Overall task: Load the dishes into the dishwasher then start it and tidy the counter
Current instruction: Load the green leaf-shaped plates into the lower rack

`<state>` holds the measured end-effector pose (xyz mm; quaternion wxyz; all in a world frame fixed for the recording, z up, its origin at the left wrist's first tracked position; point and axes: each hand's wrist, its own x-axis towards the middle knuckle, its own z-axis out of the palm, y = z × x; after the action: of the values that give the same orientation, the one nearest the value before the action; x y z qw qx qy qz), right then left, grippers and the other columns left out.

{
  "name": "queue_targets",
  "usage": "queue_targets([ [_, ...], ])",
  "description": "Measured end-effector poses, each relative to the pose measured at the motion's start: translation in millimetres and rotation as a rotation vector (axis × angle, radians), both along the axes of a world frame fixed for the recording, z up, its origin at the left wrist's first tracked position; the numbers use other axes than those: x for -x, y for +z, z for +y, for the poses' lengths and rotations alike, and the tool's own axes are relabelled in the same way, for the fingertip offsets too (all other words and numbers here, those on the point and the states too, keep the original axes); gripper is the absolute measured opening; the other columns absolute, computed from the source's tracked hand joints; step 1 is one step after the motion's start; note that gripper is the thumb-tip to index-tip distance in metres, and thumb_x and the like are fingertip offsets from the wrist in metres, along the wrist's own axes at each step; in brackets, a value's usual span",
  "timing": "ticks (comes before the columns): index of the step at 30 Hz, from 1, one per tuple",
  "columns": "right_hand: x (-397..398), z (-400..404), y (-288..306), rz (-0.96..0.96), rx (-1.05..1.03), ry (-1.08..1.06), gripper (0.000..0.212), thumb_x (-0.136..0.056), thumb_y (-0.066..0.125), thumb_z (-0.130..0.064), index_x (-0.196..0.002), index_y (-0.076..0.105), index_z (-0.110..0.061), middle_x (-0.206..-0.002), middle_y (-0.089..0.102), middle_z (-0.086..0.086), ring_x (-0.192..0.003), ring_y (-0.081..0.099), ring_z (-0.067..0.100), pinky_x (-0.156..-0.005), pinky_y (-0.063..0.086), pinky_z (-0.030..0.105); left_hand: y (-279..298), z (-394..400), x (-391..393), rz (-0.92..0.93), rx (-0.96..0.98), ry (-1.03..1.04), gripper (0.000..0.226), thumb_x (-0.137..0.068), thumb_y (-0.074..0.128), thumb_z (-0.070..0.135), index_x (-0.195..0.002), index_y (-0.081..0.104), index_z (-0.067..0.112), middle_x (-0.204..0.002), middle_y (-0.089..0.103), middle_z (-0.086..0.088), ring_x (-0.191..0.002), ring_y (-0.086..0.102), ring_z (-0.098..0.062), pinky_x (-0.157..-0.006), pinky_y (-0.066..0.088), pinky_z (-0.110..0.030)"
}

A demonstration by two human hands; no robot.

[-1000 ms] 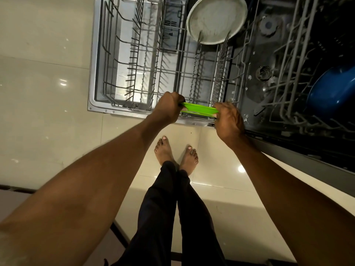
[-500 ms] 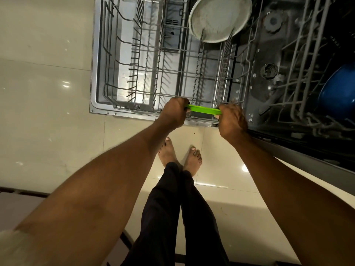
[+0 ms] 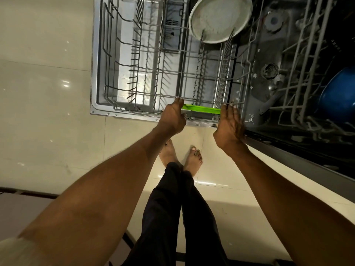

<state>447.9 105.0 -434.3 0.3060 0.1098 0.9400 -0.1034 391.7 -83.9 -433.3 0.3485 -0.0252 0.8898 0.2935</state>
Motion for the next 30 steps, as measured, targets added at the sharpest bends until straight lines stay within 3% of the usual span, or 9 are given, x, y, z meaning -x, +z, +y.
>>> queue_targets([
  [4,-3.8,-3.4,-1.2,-0.124,0.028,-0.012,0.123,-0.08,0.076,-0.033,-0.158,-0.017,-0.009,-0.167,-0.016,0.015,-0.154,-0.013,0.032,-0.124,0.0,0.041,0.6,-3.1,3.6,-0.104,0.013,-0.087,0.075,-0.092,0.058,0.003,-0.157,0.021,0.007,-0.164,0.017,-0.013,-0.15,0.023,-0.029,-0.12,0.024,-0.029],
  [8,1.6,-5.4,9.5,-0.181,0.022,-0.019,0.128,-0.078,0.077,-0.043,-0.157,-0.019,-0.009,-0.166,-0.02,0.014,-0.154,-0.014,0.03,-0.126,0.002,0.042,5.1,-6.4,8.3,-0.159,0.018,-0.165,0.085,-0.09,0.059,0.001,-0.159,0.008,0.007,-0.167,0.001,-0.012,-0.153,0.011,-0.027,-0.121,0.018,-0.026],
  [11,2.5,-10.6,25.3,-0.174,0.013,-0.002,0.125,-0.079,0.075,-0.039,-0.158,-0.017,-0.007,-0.166,-0.018,0.015,-0.154,-0.013,0.03,-0.126,0.002,0.041,14.2,-7.6,4.8,-0.145,0.021,-0.198,0.094,-0.088,0.061,0.002,-0.158,-0.001,0.007,-0.166,-0.013,-0.011,-0.153,-0.003,-0.026,-0.123,0.016,-0.033],
  [21,33.0,-68.2,104.9,-0.096,0.05,0.101,0.112,-0.082,0.07,-0.027,-0.16,-0.009,-0.008,-0.168,-0.013,0.012,-0.155,-0.01,0.026,-0.125,-0.002,0.036,83.8,-47.9,8.4,0.039,0.093,-0.268,0.092,-0.087,0.057,0.004,-0.157,-0.002,0.003,-0.166,-0.008,-0.014,-0.153,-0.007,-0.027,-0.125,0.007,-0.035],
  [26,70.4,-117.9,145.1,-0.031,0.047,0.181,0.112,-0.084,0.071,-0.032,-0.16,-0.008,-0.008,-0.168,-0.013,0.011,-0.155,-0.009,0.024,-0.126,-0.002,0.037,131.2,-89.7,39.0,0.182,0.185,-0.324,0.101,-0.082,0.065,0.013,-0.157,-0.001,0.001,-0.165,-0.005,-0.017,-0.153,-0.002,-0.031,-0.124,0.014,-0.041],
  [30,101.9,-168.4,183.6,0.036,0.028,0.178,0.113,-0.085,0.071,-0.035,-0.159,-0.009,-0.006,-0.168,-0.013,0.012,-0.156,-0.008,0.025,-0.127,0.0,0.039,170.7,-129.5,68.1,0.231,0.211,-0.344,0.1,-0.082,0.062,0.017,-0.157,-0.003,0.003,-0.165,-0.008,-0.016,-0.154,-0.004,-0.029,-0.124,0.011,-0.042],
])
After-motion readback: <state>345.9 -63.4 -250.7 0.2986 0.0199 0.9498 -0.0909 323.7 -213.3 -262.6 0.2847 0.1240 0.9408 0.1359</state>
